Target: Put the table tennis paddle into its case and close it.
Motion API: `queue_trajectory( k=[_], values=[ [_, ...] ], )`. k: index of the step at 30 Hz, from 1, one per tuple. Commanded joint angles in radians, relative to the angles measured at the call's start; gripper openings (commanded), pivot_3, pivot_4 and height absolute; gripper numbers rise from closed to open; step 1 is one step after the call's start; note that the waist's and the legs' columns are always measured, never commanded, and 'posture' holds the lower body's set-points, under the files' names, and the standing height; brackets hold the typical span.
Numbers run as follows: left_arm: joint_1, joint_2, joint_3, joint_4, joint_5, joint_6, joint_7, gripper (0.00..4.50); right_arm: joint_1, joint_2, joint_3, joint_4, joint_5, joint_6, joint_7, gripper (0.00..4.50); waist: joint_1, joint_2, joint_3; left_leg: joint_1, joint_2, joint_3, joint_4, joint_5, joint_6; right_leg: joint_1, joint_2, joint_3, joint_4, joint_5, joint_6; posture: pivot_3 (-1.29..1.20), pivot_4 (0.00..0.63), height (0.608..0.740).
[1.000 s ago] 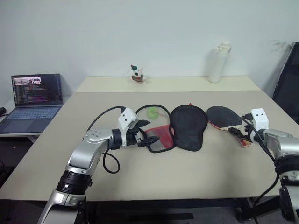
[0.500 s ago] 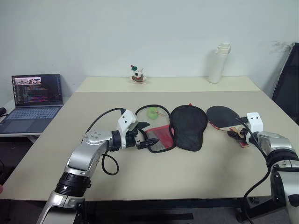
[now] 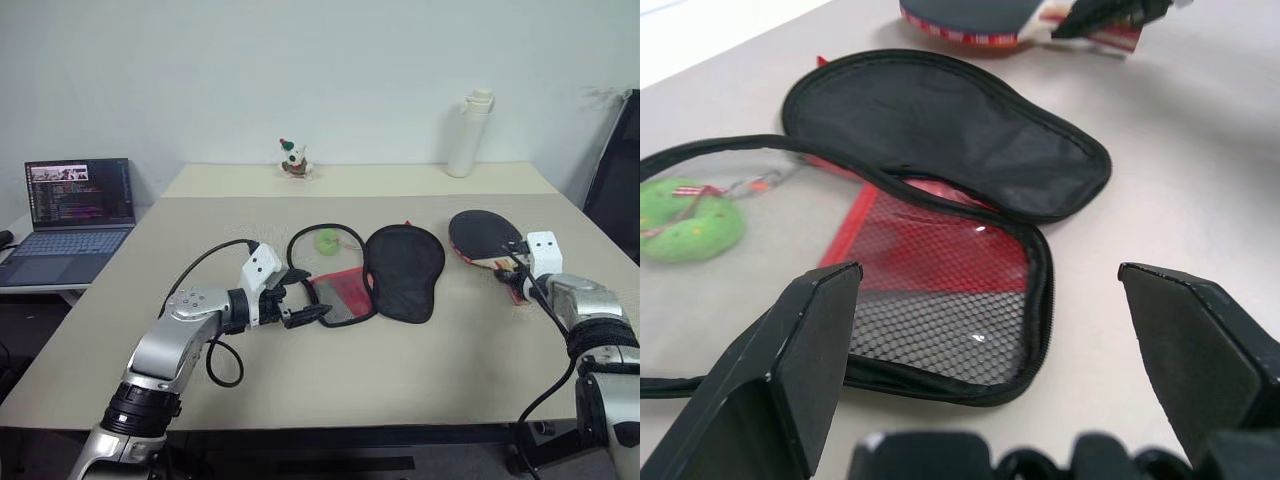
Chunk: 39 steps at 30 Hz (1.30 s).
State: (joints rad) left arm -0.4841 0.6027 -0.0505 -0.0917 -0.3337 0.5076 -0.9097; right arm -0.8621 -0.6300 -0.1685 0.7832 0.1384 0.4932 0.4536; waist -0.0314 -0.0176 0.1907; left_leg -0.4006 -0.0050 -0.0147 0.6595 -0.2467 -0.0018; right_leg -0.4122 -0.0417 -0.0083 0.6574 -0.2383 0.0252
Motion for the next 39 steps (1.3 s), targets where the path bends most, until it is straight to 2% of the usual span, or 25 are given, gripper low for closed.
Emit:
queue_trajectory(
  k=[1,4,8,12,16,26,39],
  values=[
    [0.007,0.012,0.034,-0.05,-0.017,-0.003,0.01,4.5,0.023,0.028,-0.065,-0.325,0.079,0.14,-0.05,1.13,0.0,0.0,0.0,0.0,0.0,-0.001,0.0,0.0,0.0,0.0,0.0,0.0,0.0,0.0,0.0,0.0,0.15,0.74],
    [0.02,0.013,0.039,-0.056,-0.017,-0.003,0.015,4.5,0.066,0.1,-0.09,-0.555,0.13,0.28,-0.115,1.13,0.0,0.0,0.0,0.0,0.001,-0.002,-0.001,0.0,0.0,-0.001,0.0,0.0,0.0,0.0,0.0,0.0,0.15,0.74],
    [0.04,0.015,0.045,-0.063,-0.017,-0.002,0.015,4.5,0.109,0.307,-0.128,-0.811,0.211,0.476,-0.273,1.13,0.0,0.0,0.0,0.0,0.002,-0.003,-0.001,0.0,0.0,-0.001,0.001,0.0,0.002,0.0,0.0,0.0,0.15,0.74],
    [0.047,0.017,0.046,-0.062,-0.016,-0.004,0.014,4.5,0.136,0.485,-0.13,-0.92,0.224,0.556,-0.405,1.13,0.003,0.0,0.0,0.0,0.001,-0.003,-0.001,0.0,0.0,-0.001,0.001,0.0,0.003,0.0,-0.001,0.0,0.15,0.74],
    [0.045,0.016,0.042,-0.06,-0.015,-0.006,0.014,4.5,0.161,0.604,-0.109,-0.901,0.191,0.529,-0.496,1.13,0.008,0.0,0.0,-0.001,0.0,-0.003,0.0,0.0,0.0,-0.001,-0.001,-0.001,0.002,0.0,-0.001,0.0,0.15,0.74],
    [0.051,0.013,0.038,-0.064,-0.012,-0.007,0.018,4.5,0.175,0.646,-0.111,-0.737,0.139,0.399,-0.571,1.13,0.002,0.0,0.0,-0.001,-0.001,-0.002,-0.001,0.0,0.0,-0.002,-0.002,-0.002,0.002,0.0,-0.001,0.0,0.15,0.74],
    [0.065,0.016,0.043,-0.072,-0.014,-0.01,0.027,4.5,0.179,0.692,-0.106,-0.697,0.138,0.407,-0.619,1.13,0.0,0.0,0.0,-0.001,0.0,-0.002,-0.001,0.0,0.0,-0.003,-0.001,-0.001,0.002,0.0,-0.001,0.0,0.15,0.74]
  ],
)
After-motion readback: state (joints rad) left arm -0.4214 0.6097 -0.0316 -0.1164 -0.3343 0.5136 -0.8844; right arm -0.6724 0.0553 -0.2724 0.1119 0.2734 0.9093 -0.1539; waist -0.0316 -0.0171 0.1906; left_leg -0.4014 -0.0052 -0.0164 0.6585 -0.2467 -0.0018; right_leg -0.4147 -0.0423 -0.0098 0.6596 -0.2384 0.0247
